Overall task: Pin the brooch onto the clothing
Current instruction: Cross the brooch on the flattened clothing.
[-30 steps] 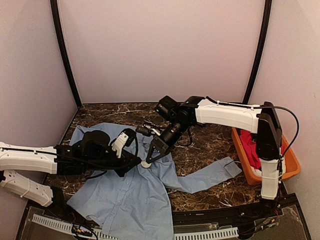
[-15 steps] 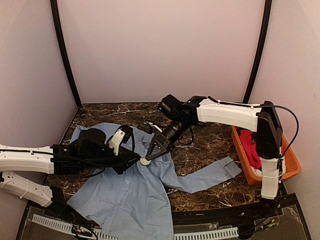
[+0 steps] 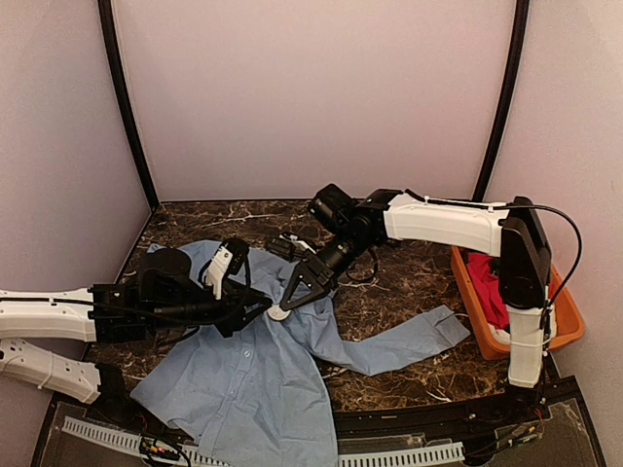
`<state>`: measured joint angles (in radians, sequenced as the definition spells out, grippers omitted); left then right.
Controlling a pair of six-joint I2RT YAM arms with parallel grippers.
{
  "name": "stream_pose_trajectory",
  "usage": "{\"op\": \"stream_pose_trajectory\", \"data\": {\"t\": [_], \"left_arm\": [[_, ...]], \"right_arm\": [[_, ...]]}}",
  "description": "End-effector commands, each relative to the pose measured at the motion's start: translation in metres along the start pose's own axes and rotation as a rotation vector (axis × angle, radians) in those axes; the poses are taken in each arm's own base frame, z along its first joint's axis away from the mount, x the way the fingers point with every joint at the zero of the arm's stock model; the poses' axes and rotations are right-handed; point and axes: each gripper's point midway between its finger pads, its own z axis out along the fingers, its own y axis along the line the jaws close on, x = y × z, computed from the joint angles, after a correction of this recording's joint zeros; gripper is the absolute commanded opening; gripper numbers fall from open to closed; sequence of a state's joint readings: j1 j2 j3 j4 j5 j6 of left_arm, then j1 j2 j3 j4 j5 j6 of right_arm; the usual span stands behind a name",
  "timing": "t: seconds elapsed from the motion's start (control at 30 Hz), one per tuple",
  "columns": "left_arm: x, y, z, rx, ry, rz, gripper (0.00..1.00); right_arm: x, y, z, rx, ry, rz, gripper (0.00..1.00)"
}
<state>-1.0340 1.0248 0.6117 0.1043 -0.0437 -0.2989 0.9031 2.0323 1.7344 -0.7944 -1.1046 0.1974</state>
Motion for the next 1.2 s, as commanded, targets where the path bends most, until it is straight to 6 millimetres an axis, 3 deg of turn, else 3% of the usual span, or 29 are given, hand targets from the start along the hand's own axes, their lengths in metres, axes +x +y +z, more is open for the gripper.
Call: {"op": "stream_pose_trajectory", "data": {"t": [0.0, 0.33, 0.6, 0.83, 1.17], "left_arm": [[-0.003, 0.005, -0.005, -0.005, -0.029, 0.022, 0.27], [0.008, 0.004, -0.002, 0.001, 0.047, 0.054, 0.38], [0.007, 0.005, -0.005, -0.009, 0.051, 0.084, 0.34], [0.008, 0.005, -0.009, -0.001, 0.040, 0.098, 0.32], [0.003, 0.001, -0.015, 0.025, -0.008, 0.107, 0.33]], "right_arm": [[0.001, 0.044, -0.004, -0.117, -0.002, -0.096, 0.00], [0.003, 0.054, -0.009, -0.187, -0.002, -0.087, 0.00], [0.009, 0.057, -0.016, -0.215, -0.010, -0.065, 0.00], [0.021, 0.057, -0.010, -0.313, 0.027, 0.018, 0.00], [0.032, 0.077, -0.009, -0.412, 0.078, 0.039, 0.00]]}}
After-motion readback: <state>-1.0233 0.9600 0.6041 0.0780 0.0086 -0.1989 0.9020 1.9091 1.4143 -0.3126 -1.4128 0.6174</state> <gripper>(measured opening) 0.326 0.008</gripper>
